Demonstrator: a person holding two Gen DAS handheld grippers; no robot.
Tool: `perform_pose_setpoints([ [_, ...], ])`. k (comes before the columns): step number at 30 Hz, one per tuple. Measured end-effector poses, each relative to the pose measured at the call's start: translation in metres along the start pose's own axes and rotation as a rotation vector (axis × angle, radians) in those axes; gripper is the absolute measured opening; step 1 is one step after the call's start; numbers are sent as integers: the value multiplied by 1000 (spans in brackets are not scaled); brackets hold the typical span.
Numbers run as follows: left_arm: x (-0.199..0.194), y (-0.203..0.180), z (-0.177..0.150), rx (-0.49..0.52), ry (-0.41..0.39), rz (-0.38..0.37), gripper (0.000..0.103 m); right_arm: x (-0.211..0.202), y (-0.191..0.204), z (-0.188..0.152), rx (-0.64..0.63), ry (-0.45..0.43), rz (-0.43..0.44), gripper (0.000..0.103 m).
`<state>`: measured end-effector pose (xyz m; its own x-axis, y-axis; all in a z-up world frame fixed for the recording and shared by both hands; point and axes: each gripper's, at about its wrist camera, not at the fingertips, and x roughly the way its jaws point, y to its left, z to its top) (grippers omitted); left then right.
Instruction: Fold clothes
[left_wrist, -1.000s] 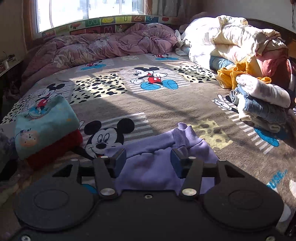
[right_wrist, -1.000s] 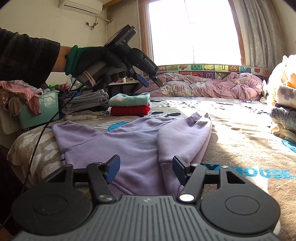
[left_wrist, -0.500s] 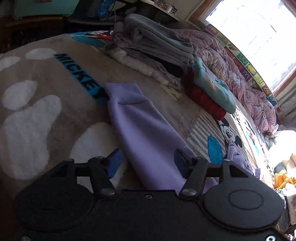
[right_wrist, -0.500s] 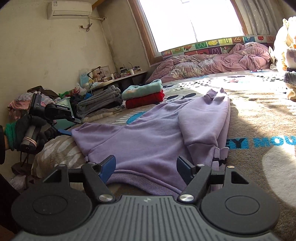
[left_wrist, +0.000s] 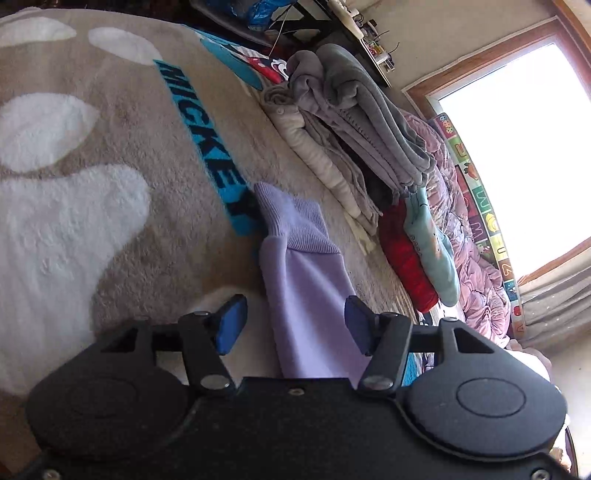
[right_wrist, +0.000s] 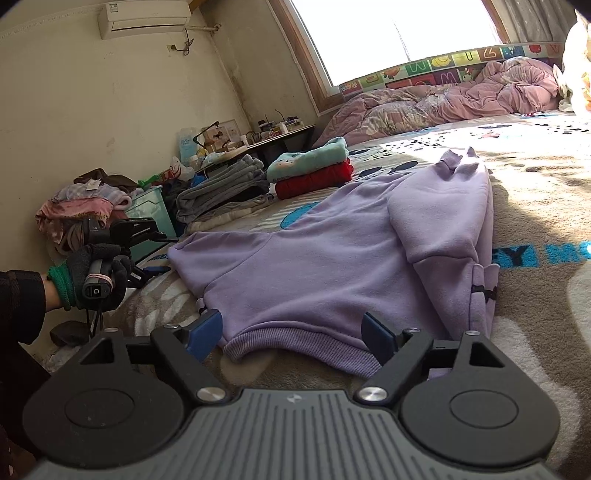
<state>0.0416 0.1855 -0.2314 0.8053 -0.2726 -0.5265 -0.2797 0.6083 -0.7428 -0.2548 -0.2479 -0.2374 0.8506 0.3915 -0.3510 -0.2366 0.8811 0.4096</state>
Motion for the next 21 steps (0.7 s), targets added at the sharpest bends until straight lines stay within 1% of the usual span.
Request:
perform_pose_setpoints([
  [1, 2, -3, 0, 19, 5, 3, 33, 1, -1, 0, 8, 2, 0, 87],
  [2, 4, -6, 1, 42, 10, 8, 26, 1, -2, 0, 14, 3, 0, 88],
  [3, 5, -9, 1, 65, 15, 13, 6, 2, -2, 0, 21, 2, 1, 88],
  [4, 3, -17, -1, 119, 10, 10, 3, 2, -2, 1, 29, 1, 2, 88],
  [5, 1, -28, -4, 182, 2, 6, 3, 3, -3, 1, 36, 0, 4, 88],
  [7, -6, -50, -11, 279, -8, -28, 3, 2, -5, 2, 49, -4, 12, 87],
  [9, -13, -73, -18, 361, -21, -67, 3, 0, -8, 3, 70, -17, 14, 87],
  [12, -26, -104, -33, 455, -38, -118, 3, -5, -16, 7, 125, -50, 15, 85],
  [14, -32, -129, -47, 533, -44, -153, 3, -9, -23, 9, 167, -73, 15, 82],
  [18, -41, -175, -82, 676, -38, -215, 3, -17, -39, 15, 248, -126, 27, 82],
  [21, -46, -202, -109, 756, -23, -264, 3, -23, -48, 19, 287, -167, 33, 82],
])
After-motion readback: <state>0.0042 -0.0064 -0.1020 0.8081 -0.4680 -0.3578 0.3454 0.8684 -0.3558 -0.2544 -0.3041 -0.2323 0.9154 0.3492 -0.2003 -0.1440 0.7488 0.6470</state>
